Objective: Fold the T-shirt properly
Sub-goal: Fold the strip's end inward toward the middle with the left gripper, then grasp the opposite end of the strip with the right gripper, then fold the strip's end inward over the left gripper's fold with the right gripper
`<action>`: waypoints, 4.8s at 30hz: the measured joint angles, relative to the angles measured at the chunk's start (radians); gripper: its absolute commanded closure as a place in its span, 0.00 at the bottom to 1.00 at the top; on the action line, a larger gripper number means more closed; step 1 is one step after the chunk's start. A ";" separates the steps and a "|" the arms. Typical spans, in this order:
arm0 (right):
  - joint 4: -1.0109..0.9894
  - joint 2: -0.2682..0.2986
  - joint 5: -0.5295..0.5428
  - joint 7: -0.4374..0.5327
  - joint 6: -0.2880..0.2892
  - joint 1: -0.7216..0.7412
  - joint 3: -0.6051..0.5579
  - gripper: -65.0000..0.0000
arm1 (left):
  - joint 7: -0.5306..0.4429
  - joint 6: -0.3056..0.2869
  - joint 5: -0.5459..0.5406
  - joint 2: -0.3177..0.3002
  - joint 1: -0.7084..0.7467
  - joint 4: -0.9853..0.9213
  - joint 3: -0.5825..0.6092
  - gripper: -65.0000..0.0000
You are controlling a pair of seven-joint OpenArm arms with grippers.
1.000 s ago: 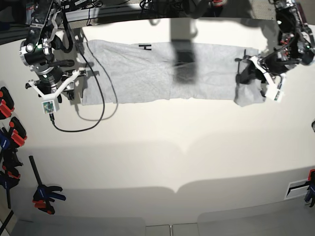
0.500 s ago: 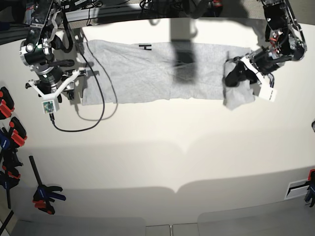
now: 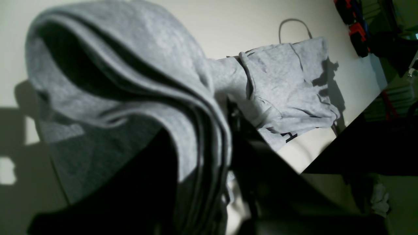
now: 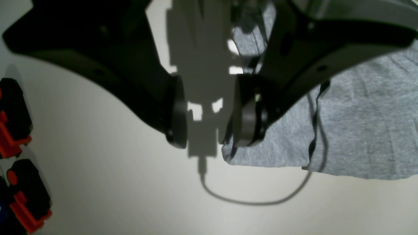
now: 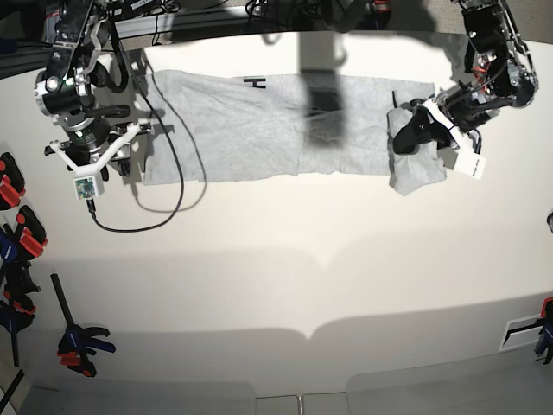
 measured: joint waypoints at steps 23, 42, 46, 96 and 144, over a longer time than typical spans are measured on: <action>0.000 0.000 0.000 0.000 0.000 0.000 0.000 0.65 | 0.102 -0.094 -0.232 0.000 0.000 0.001 0.000 0.48; 0.000 0.000 0.000 -0.009 0.000 0.003 0.000 0.65 | -0.482 -0.098 0.487 0.111 0.002 -0.253 0.079 0.56; 0.000 0.000 0.000 -0.011 0.000 0.003 0.000 0.65 | -0.491 -0.102 0.529 0.111 -0.002 -0.270 0.150 0.60; -0.371 -0.313 0.312 -0.056 0.049 0.009 0.006 0.41 | -0.551 -0.060 0.560 -0.039 -0.008 -0.397 0.177 0.60; -0.119 -0.203 0.375 -0.250 0.044 0.095 -0.005 1.00 | -0.370 -0.105 0.297 0.051 -0.003 -0.383 0.176 0.60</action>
